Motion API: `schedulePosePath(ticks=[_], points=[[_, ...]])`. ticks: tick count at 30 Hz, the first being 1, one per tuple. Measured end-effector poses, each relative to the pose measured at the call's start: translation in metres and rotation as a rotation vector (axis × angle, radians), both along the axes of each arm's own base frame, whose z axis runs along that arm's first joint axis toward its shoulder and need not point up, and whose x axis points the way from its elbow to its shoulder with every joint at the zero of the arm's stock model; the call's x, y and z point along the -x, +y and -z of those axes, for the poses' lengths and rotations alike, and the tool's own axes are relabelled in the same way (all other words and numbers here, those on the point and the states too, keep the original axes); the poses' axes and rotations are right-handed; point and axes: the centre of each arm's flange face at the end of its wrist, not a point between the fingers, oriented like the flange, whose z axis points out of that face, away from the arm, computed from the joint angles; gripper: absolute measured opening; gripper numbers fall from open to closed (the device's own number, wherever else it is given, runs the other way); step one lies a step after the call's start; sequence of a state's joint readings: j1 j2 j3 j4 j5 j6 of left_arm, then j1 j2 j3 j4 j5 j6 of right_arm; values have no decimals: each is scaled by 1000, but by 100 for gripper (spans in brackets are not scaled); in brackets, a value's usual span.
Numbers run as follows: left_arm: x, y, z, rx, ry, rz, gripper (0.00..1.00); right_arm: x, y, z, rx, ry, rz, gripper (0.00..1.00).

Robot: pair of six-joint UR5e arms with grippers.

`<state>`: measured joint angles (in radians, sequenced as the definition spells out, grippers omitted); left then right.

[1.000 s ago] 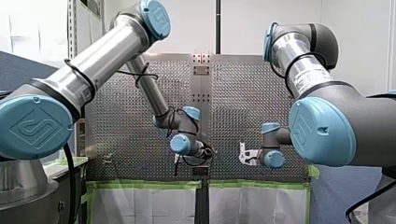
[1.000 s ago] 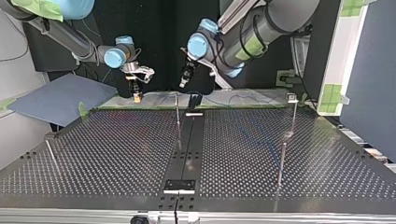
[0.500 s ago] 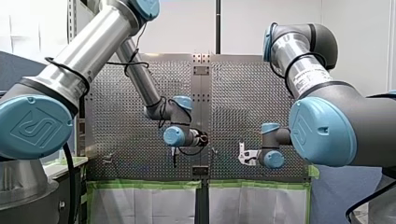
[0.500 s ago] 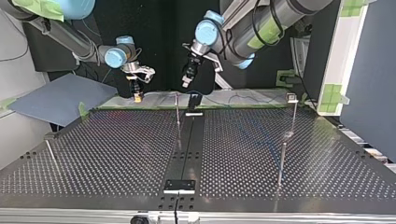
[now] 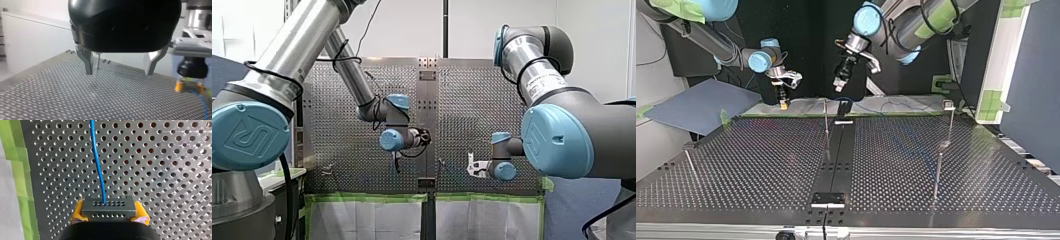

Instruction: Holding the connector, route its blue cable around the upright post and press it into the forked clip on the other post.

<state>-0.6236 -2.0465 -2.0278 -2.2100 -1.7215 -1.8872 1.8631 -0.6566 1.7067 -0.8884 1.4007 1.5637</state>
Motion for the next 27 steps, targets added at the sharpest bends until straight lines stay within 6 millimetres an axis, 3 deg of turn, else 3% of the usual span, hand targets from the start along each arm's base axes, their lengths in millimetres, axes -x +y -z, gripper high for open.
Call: schedulePosePath(ticks=[27], points=[[58,44,-59,152,-169,-16,99,0,0,3,3,-2,-1,2]])
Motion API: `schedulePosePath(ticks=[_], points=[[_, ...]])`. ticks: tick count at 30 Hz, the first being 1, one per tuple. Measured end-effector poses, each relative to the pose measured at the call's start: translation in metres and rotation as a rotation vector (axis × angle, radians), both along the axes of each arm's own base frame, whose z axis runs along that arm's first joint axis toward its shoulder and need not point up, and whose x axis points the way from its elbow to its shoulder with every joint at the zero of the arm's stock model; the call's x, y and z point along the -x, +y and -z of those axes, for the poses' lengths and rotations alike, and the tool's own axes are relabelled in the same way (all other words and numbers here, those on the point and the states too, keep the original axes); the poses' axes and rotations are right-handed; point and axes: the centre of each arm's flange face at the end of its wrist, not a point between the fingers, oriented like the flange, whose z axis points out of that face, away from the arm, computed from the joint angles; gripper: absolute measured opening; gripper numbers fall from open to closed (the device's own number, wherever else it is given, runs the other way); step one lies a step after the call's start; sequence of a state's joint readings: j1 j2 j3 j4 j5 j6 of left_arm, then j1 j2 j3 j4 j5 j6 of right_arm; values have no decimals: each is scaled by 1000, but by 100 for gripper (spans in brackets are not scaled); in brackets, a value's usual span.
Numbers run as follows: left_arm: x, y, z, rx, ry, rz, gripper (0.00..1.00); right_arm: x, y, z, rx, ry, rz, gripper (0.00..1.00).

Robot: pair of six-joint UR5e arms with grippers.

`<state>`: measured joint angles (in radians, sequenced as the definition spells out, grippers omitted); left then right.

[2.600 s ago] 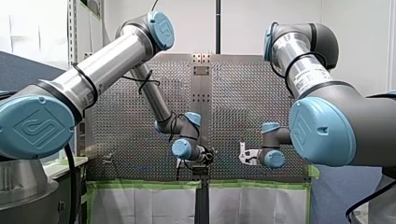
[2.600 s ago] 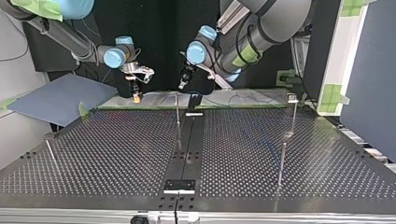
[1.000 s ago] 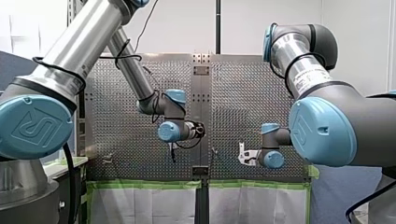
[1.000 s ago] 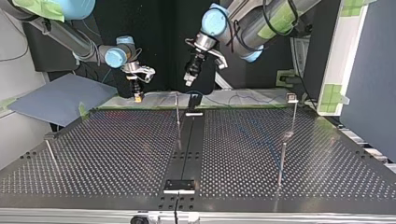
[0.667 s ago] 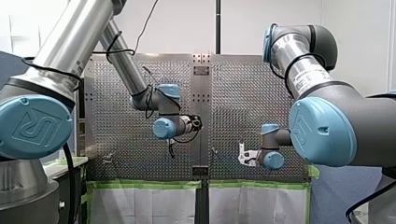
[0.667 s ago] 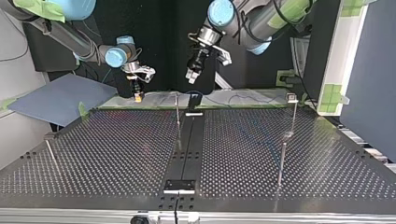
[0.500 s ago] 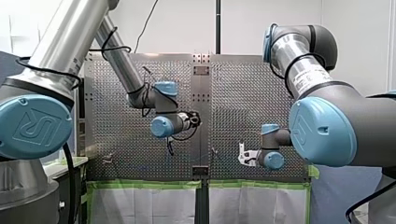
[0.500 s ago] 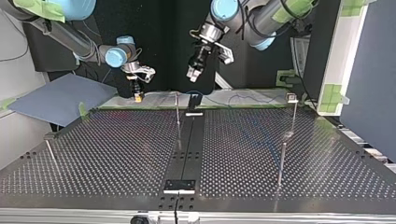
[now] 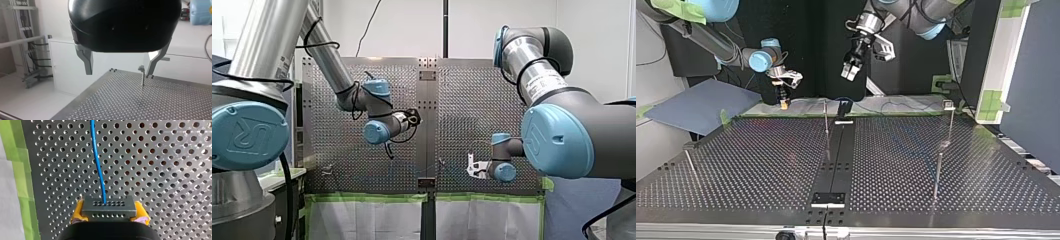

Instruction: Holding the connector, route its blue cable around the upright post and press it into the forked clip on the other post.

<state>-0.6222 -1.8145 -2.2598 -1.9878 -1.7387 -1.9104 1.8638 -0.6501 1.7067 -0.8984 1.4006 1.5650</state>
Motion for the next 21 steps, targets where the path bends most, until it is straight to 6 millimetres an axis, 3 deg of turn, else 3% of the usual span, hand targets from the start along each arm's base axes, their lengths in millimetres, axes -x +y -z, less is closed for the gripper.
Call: schedulePosePath(ticks=[9,21], points=[[26,25,-3,-41,11,-63,99,-1,2,1,-6,2,-2,2],[62,54,43,-165,110,-89,99,-3,3,2,-8,4,-7,2]])
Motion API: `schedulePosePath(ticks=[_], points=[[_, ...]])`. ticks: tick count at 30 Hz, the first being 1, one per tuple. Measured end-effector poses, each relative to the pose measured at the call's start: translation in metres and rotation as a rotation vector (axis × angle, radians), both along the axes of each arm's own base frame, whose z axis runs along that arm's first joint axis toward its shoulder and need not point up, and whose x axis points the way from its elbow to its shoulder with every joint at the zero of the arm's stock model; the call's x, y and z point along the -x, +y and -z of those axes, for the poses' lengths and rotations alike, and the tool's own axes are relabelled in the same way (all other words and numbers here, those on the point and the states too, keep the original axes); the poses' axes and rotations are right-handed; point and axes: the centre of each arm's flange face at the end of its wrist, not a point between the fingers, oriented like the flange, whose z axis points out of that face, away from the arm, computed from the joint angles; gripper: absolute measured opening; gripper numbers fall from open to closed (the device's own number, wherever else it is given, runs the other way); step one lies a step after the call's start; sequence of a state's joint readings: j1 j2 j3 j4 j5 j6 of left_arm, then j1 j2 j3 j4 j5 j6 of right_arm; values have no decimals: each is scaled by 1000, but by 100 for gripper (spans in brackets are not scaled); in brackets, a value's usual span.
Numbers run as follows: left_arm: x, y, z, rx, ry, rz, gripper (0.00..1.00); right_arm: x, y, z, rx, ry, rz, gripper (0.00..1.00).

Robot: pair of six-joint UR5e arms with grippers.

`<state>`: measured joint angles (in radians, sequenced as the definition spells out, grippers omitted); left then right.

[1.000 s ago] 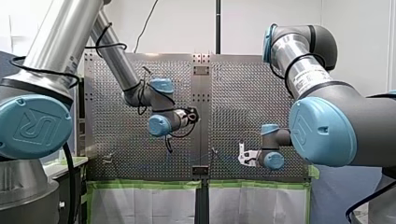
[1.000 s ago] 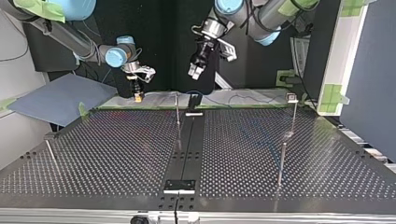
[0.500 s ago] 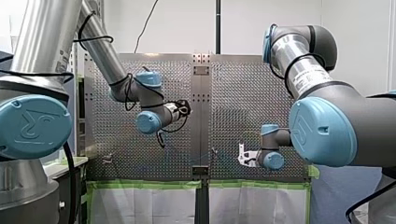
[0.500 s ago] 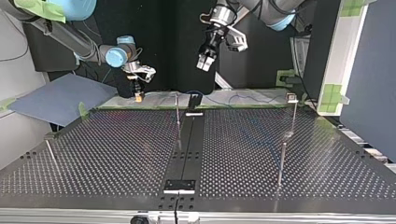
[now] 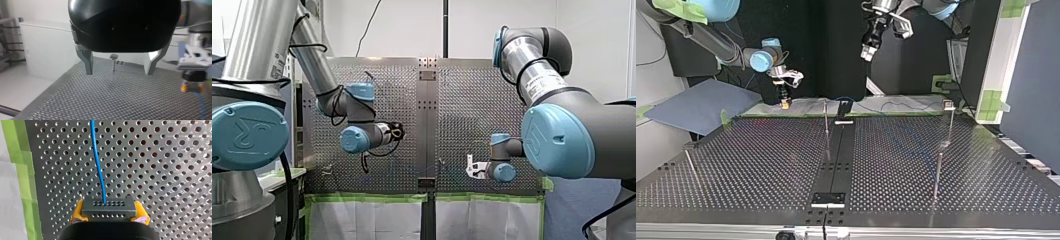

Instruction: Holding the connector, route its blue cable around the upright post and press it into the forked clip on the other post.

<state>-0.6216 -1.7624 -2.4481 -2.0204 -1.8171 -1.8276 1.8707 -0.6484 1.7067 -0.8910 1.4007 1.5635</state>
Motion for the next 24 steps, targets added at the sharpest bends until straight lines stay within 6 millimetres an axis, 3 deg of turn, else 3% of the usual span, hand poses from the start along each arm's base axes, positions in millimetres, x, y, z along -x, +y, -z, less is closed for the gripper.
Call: schedulePosePath(ticks=[10,24], points=[[29,17,20,-30,39,28,99,-1,0,0,1,4,0,2],[26,12,11,49,-38,51,99,4,-12,-20,1,93,68,2]])
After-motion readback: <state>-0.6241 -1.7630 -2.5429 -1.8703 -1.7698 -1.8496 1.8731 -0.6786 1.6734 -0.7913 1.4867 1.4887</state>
